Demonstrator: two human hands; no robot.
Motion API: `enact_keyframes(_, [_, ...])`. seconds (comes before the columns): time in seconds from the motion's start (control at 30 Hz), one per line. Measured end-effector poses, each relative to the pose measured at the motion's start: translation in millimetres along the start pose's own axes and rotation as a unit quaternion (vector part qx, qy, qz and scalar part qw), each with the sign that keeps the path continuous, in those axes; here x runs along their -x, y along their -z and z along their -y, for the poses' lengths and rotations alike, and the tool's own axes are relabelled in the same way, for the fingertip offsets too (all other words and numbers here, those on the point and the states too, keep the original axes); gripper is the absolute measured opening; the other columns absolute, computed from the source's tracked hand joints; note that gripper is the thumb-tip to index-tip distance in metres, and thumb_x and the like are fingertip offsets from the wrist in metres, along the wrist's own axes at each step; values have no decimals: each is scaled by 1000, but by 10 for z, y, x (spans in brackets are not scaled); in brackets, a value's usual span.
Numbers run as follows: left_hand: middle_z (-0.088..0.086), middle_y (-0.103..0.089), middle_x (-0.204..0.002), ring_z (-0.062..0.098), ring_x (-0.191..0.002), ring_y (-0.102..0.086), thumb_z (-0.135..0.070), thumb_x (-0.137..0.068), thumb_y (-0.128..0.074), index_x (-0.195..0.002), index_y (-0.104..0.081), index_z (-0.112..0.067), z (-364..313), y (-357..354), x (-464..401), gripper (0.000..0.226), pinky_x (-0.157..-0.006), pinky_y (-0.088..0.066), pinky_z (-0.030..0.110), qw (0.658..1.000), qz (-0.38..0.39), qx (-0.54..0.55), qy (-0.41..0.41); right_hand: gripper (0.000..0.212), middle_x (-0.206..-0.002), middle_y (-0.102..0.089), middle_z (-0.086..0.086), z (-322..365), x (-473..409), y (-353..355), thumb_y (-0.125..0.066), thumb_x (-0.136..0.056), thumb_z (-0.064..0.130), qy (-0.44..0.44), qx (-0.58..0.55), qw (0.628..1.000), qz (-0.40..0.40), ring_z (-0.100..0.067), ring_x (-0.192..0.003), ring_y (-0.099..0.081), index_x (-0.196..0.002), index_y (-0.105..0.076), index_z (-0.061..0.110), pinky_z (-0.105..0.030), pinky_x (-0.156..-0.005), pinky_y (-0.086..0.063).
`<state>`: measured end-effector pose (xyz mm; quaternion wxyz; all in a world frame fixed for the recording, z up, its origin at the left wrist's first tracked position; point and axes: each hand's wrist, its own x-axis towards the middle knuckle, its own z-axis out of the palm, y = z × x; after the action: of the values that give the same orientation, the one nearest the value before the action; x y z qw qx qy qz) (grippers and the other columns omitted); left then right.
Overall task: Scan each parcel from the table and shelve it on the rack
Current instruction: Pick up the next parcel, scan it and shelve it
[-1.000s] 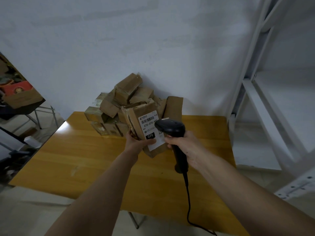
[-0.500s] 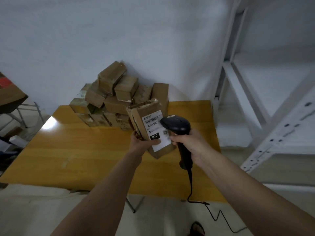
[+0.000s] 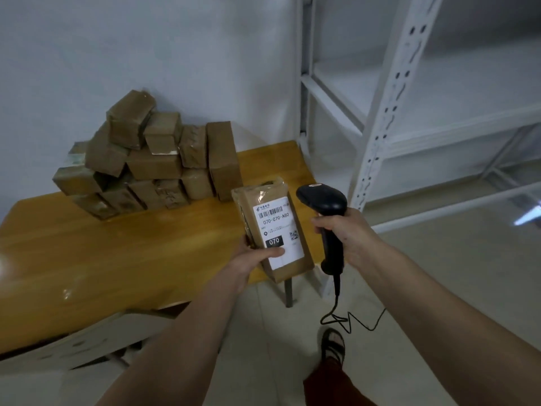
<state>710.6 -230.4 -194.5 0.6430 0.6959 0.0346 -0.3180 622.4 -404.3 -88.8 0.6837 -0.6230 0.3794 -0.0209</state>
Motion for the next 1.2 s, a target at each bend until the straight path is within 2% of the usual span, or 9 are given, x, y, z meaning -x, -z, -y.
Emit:
enact_keyframes(0.13, [-10,-57,-120,16,-113,-50,-24,-51,-93,-127,-40,-27,87,-267,236,93,-104,-37,39,994,91,-58,24,13,-83,-62,-13,-169,328,329,-70,-80,2,0,-7,999,-38,-26,-82,-60,-91,-65,6,-40,-85,-49])
enact_keyframes(0.3, [-3,-62,-128,19,-122,-53,-28,-47,-95,-137,-45,-22,84,-744,356,103,-108,-37,38,975,191,-115,17,18,-86,-61,-16,-271,600,836,-67,-80,-1,15,-22,996,-87,-24,-78,-60,-99,-64,-1,-33,-74,-48])
enact_keyframes(0.53, [-7,-66,-123,17,-122,-55,-39,-41,-95,-132,-50,-25,-107,-1578,420,102,-109,-38,40,953,254,-166,2,17,-90,-63,-15,-266,705,1635,-69,-82,5,27,-70,987,-142,-32,-97,-62,-98,-63,4,-48,-96,-46])
enact_keyframes(0.67, [-12,-73,-104,11,-105,-64,-32,-51,-94,-116,-60,-29,-247,-2169,448,73,-83,-50,26,947,275,-166,-2,21,-89,-64,-13,-259,679,2190,-70,-81,5,33,-96,980,-170,-32,-96,-62,-101,-62,4,-49,-95,-47])
enact_keyframes(0.77, [-12,-74,-100,5,-91,-68,-28,-57,-92,-112,-62,-27,-369,-2651,448,63,-66,-51,17,950,269,-156,-17,25,-86,-64,-11,-213,623,2648,-71,-80,4,44,-118,974,-188,-30,-94,-63,-103,-62,4,-48,-92,-47])
enact_keyframes(0.8, [-11,-74,-102,5,-91,-68,-29,-56,-92,-110,-63,-27,-414,-2814,444,61,-66,-52,18,953,262,-148,-19,25,-86,-64,-11,-185,599,2805,-71,-79,4,48,-123,973,-192,-30,-93,-63,-103,-63,4,-48,-92,-47])
enact_keyframes(0.93, [-8,-71,-109,13,-105,-58,-43,-47,-91,-108,-63,-29,-607,-3468,443,69,-92,-43,45,961,245,-124,-4,25,-84,-63,-11,-55,485,3425,-70,-79,3,65,-136,969,-196,-29,-91,-62,-103,-63,5,-49,-94,-46])
enact_keyframes(1.1, [-5,-76,-98,19,-106,-63,-42,-43,-94,-111,-68,-20,-799,-4243,339,76,-93,-49,54,966,243,-86,0,20,-84,-63,-12,142,372,4157,-69,-80,1,90,-142,964,-206,-26,-87,-61,-98,-62,7,-46,-91,-47])
enact_keyframes(1.2, [0,-76,-95,23,-104,-65,-45,-37,-92,-107,-69,-18,-938,-4731,291,78,-85,-54,50,968,240,-69,7,21,-84,-62,-10,280,294,4610,-70,-79,1,108,-149,959,-218,-24,-83,-62,-97,-62,8,-42,-85,-48])
